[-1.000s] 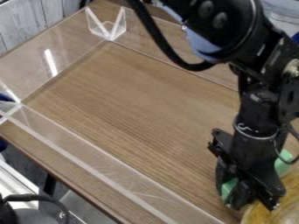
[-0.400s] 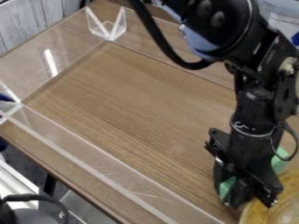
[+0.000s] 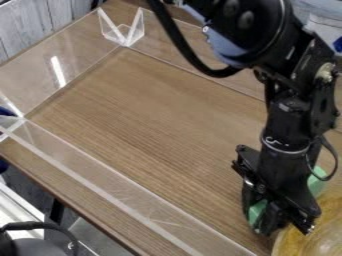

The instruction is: Put the green block in the brown bowl

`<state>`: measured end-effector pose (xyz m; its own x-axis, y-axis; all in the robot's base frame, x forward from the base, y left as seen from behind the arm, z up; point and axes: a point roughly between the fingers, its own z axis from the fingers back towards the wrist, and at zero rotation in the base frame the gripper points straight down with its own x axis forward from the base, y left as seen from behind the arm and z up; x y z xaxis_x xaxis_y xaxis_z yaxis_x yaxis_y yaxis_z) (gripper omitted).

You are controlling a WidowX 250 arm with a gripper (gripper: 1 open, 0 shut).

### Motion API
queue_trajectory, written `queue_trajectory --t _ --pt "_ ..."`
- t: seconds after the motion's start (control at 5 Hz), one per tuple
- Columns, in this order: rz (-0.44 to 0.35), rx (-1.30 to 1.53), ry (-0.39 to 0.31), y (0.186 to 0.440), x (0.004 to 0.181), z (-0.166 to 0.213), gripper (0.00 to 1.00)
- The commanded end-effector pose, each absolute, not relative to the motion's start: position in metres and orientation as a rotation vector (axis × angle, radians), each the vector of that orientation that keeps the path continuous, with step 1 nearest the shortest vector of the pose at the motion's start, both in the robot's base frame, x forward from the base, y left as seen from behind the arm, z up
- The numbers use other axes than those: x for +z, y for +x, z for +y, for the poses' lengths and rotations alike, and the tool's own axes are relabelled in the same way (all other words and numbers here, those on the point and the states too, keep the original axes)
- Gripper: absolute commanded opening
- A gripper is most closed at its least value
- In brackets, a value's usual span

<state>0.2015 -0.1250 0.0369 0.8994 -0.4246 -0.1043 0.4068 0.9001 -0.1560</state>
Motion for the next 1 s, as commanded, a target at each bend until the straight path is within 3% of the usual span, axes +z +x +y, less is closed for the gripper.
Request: queue_trajectory --t 0.0,0.2,0.4,0.6,0.8 --pt "0.085 -0.43 -0.146 0.2109 0.0492 -0.1258 0.0" --pt "0.087 -0.422 -0.145 0.2113 0.0489 -0.124 0.0" --pt "0.087 -0.414 -0.144 0.2114 0.0526 -0.1225 1.0" --pt "0.08 -0.408 -0.142 0.2132 0.0549 -0.1213 0.0" --pt "0.071 -0.405 -0.141 0.2179 0.0573 -0.1215 0.0"
